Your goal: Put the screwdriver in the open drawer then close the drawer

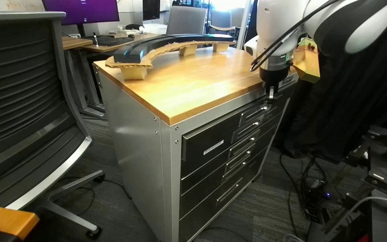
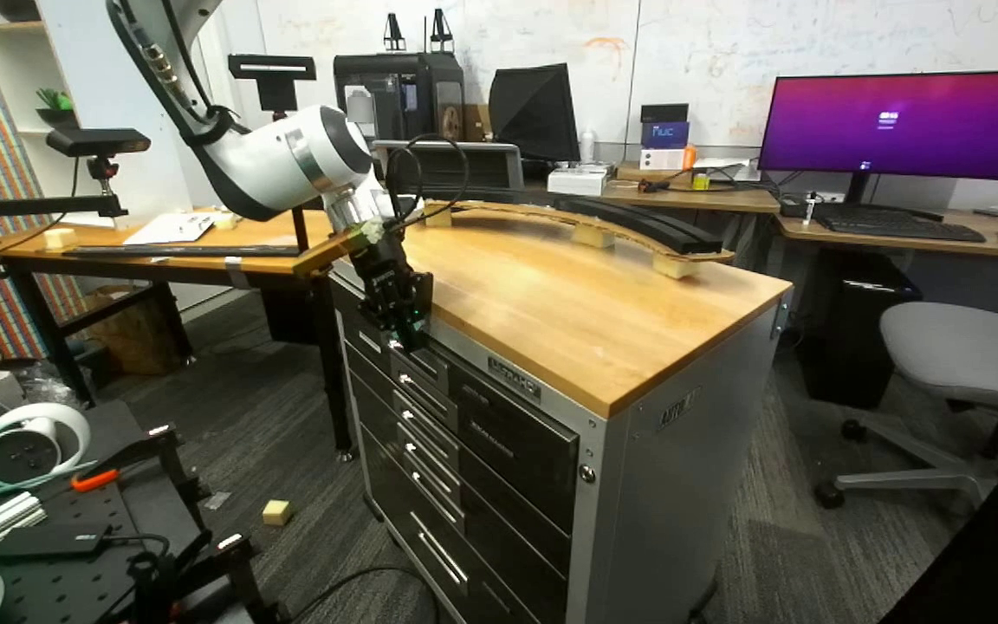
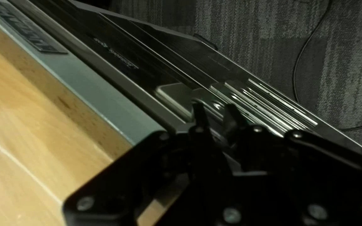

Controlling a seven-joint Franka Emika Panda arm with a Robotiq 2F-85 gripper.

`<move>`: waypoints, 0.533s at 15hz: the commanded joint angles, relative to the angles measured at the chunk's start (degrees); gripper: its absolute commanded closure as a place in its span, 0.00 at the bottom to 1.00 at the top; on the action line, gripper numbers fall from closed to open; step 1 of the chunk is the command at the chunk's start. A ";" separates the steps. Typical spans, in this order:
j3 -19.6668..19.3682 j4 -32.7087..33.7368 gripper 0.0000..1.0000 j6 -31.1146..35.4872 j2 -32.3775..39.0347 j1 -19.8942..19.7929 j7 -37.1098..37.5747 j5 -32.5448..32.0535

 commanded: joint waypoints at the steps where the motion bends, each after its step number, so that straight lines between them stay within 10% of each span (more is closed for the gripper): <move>1: 1.93 -3.59 0.48 -2.39 -10.67 -4.45 -11.45 11.40; 8: 1.65 -2.13 0.00 -17.95 -28.33 -6.78 -29.77 35.27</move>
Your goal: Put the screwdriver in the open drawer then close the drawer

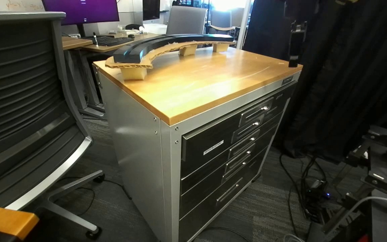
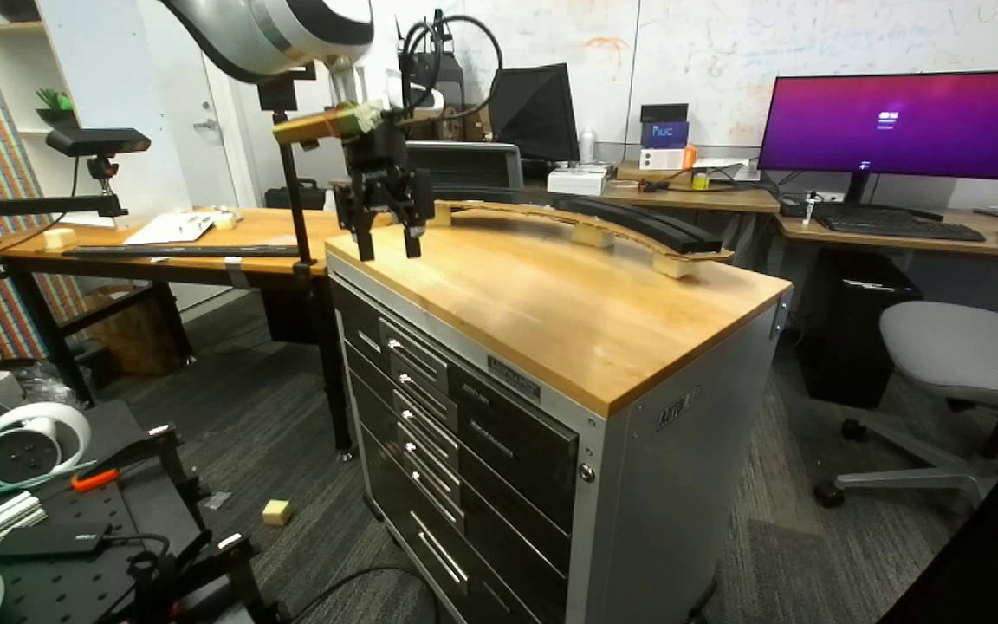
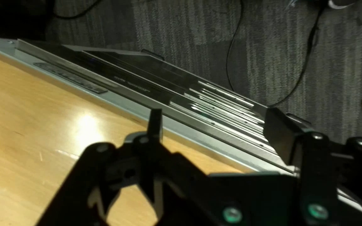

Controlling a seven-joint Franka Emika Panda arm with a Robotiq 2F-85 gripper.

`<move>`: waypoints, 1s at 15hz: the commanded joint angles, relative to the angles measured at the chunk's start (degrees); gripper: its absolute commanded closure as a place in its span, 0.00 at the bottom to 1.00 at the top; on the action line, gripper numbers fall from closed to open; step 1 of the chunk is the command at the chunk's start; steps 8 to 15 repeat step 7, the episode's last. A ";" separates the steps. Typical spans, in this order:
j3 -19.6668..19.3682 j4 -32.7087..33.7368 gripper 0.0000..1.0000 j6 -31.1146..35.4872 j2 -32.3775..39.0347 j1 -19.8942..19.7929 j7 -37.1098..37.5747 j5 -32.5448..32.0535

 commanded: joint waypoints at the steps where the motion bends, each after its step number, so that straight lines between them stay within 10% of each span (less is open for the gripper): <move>1: 0.83 -0.15 0.00 -9.59 -11.32 -0.70 -6.94 8.38; 4: 0.58 2.12 0.00 -18.33 -18.96 0.05 -9.80 13.48; 15: 0.99 1.95 0.00 -17.26 -18.11 -0.48 -8.33 12.10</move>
